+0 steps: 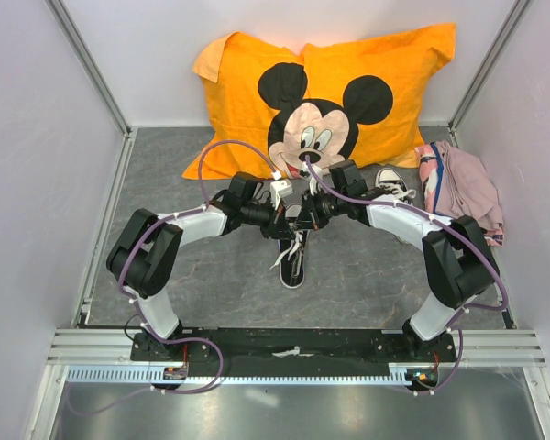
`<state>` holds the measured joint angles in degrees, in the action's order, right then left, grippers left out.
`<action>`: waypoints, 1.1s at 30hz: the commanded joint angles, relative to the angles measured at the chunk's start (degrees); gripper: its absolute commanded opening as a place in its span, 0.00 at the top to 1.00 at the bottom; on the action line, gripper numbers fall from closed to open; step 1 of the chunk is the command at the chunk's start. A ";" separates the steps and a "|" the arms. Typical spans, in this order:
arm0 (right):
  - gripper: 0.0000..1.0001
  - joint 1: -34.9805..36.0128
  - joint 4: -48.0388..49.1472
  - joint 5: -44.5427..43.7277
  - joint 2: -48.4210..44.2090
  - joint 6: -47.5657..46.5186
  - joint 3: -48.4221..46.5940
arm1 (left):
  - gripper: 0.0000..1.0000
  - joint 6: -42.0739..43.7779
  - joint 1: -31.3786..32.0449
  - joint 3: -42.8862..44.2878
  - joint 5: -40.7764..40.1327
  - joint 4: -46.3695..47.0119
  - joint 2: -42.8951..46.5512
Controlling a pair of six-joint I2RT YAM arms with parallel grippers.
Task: Tie the shoes
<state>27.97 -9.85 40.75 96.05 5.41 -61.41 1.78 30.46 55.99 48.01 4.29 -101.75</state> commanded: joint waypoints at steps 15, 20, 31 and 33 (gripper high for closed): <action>0.93 0.07 0.53 2.14 -1.48 0.30 -1.08 | 0.98 -2.57 0.04 0.44 2.44 7.39 0.77; 0.79 -0.10 -0.79 2.49 -1.30 -0.57 -1.43 | 0.98 -1.87 0.04 -0.35 2.70 8.97 0.68; 0.87 -1.16 -2.37 3.90 -1.04 -1.54 -2.40 | 0.98 -1.87 0.13 2.71 4.02 5.65 -0.37; 0.91 -1.16 -2.37 3.64 -0.95 -1.72 -2.49 | 0.98 -1.87 0.04 3.16 4.64 4.50 -0.46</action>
<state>26.81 -12.08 42.61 96.05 4.67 -61.56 0.84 30.35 55.53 49.76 7.97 -101.78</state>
